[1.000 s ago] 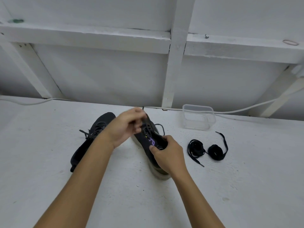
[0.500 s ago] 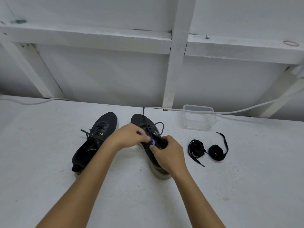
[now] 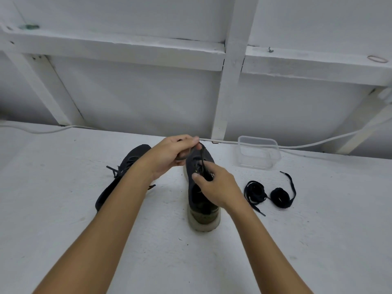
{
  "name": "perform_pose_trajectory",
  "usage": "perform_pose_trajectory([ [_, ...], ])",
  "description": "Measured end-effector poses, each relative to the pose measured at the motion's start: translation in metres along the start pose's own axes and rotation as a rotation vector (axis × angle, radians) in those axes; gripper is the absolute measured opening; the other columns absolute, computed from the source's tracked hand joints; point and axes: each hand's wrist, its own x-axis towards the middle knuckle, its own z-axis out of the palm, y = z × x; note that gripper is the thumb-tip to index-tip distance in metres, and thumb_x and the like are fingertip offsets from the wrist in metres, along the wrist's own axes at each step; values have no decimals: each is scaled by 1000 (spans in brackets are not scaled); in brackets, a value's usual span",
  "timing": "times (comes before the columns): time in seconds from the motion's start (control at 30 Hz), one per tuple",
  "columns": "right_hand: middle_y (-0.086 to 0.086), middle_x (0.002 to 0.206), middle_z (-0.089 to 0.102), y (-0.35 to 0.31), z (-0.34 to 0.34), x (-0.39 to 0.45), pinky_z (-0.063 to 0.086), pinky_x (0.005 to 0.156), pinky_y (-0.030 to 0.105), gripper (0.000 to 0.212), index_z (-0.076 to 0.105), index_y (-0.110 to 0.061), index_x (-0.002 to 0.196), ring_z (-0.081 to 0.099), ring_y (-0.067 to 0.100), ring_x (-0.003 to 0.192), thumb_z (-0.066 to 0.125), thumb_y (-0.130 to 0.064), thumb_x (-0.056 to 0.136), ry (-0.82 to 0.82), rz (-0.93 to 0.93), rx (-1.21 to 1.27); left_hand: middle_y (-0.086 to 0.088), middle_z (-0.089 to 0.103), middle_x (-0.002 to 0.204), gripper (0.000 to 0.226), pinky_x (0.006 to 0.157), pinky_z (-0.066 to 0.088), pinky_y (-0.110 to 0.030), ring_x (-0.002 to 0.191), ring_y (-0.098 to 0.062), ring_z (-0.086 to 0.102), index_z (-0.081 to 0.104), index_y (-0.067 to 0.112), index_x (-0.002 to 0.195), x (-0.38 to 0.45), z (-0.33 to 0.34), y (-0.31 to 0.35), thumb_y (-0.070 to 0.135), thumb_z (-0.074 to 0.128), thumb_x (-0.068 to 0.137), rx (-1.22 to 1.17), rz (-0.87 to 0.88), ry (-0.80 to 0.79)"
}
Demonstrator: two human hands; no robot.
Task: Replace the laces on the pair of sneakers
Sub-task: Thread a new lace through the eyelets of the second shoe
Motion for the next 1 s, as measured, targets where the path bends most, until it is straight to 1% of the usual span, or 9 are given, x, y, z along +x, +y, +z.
perform_pose_trajectory([
  [0.07,-16,93,73,-9,-8,8,50,83,29,17,74,-28,103,66,2,91,61,-38,98,34,-55,87,5,32,60,30,59,28,-26,54,-11,29,67,15,89,7,1,0,39,53,100,-45,-19,1],
  [0.1,-15,79,72,-12,-11,12,50,76,31,20,73,-24,89,65,2,78,59,-35,99,65,-76,143,5,38,63,34,60,31,-26,54,-10,35,68,17,91,10,2,0,46,52,99,-86,-46,34],
  [0.2,-2,90,75,-14,-26,23,58,85,42,28,71,-18,88,70,20,93,53,-34,103,106,-4,404,7,62,91,44,76,48,-30,78,-10,59,67,25,102,24,-1,-10,64,47,96,-90,-148,260],
  [0.3,-2,97,75,-10,-42,30,61,82,40,25,65,-17,96,71,21,103,48,-32,107,88,105,794,4,60,125,38,92,43,-32,111,-17,57,62,26,114,34,-1,-38,58,51,96,312,-126,563],
  [0.4,-5,89,74,-3,-54,36,56,82,39,25,62,-18,97,72,16,97,44,-32,109,175,137,967,-4,52,134,33,95,41,-35,125,-27,49,62,22,123,40,6,-58,40,58,97,665,13,657],
  [0.67,-5,74,66,7,-61,48,58,81,37,17,64,-15,107,73,17,84,49,-24,107,311,149,1105,4,58,113,25,84,34,-38,115,-25,47,68,26,93,55,31,-57,50,59,94,944,40,632],
  [0.83,0,79,67,8,-59,53,58,70,28,23,69,-10,117,72,13,75,58,-24,104,331,172,1036,8,68,111,25,89,40,-40,113,-23,56,75,30,102,62,33,-58,48,70,86,974,-101,473],
  [0.9,2,80,70,10,-58,56,58,65,25,28,68,-4,121,69,12,68,62,-23,101,334,189,1000,10,69,101,9,89,44,-38,104,-20,59,74,31,92,63,33,-55,35,68,86,877,-122,466],
  [1.0,3,76,69,15,-57,61,56,63,23,30,67,-2,125,64,11,59,64,-18,99,328,215,936,6,58,78,13,70,40,-31,82,-21,52,58,20,72,61,30,-42,23,59,85,297,-211,408],
])
